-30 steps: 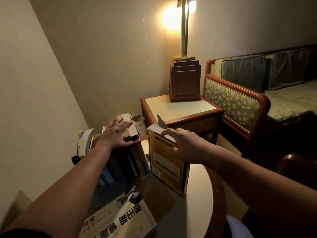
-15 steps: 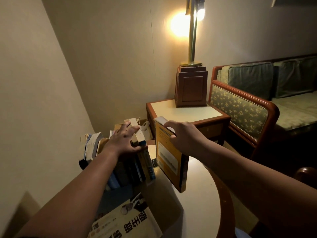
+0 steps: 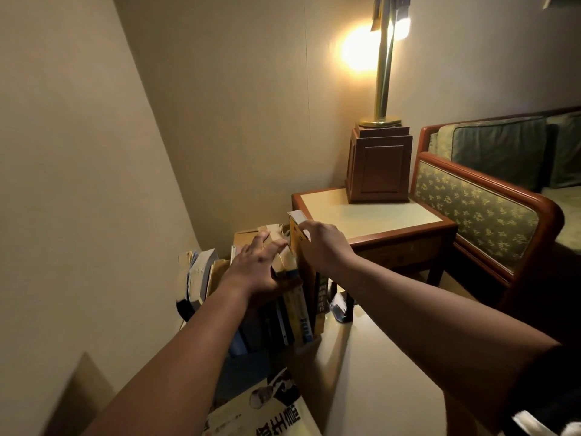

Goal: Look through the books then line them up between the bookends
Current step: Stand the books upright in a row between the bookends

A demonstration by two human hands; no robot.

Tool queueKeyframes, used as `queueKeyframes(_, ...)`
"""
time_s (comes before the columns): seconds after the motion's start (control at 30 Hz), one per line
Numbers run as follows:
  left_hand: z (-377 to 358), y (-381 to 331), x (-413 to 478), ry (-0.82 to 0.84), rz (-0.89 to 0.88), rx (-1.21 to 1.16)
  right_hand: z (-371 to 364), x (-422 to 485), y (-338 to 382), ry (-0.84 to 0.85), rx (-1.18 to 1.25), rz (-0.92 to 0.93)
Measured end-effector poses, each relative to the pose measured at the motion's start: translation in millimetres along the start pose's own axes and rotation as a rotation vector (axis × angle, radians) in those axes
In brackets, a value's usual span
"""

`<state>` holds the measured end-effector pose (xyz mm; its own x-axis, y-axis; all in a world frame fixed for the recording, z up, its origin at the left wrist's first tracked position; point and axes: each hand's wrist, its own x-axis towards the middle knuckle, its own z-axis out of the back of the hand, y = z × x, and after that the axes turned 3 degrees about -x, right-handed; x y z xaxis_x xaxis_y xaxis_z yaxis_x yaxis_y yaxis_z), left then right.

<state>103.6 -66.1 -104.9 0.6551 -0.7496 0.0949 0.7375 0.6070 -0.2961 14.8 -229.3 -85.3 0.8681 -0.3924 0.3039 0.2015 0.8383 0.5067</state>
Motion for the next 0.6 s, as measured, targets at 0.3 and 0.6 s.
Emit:
queueKeyframes(0.3,-2,-5,0,-0.024,-0.031,0.026,-12,1,-1,-0.007,0.147,-0.075)
queueKeyframes(0.6,-2,-2,-1,-0.02,-0.032,0.025,-10,-19,-7,0.284,0.731,-0.358)
